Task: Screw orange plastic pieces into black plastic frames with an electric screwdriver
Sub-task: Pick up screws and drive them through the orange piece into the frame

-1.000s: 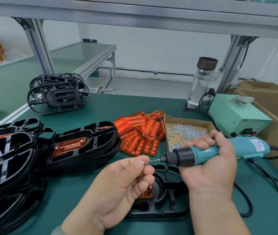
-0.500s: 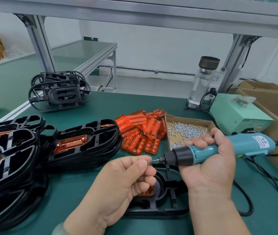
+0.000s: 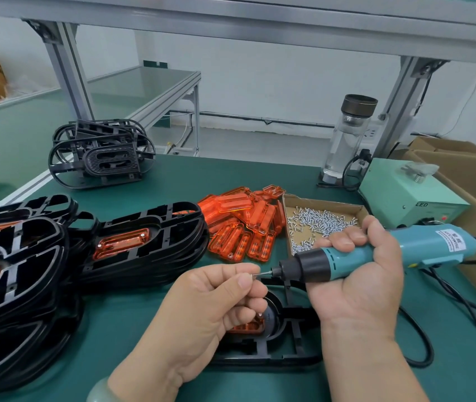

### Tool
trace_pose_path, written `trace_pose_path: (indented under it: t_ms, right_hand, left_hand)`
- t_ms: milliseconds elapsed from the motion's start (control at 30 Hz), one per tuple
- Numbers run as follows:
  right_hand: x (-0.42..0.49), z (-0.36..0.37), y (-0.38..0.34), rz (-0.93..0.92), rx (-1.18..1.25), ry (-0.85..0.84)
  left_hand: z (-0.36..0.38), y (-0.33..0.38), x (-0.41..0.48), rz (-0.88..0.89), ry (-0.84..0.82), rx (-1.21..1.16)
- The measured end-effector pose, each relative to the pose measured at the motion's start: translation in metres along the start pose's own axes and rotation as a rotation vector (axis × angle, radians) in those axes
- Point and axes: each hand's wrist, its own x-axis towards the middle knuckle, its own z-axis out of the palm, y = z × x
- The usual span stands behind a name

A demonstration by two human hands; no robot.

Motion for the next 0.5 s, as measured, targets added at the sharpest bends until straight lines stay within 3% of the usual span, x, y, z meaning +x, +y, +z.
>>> trace_pose_path:
  t_ms: [500]
  right_hand:
    - [-0.0029, 0.0007, 0.0004, -0.020, -0.017, -0.005]
  left_hand:
    - [-0.0023, -0.0024, 0.0010, 0.102, 0.088, 0.164]
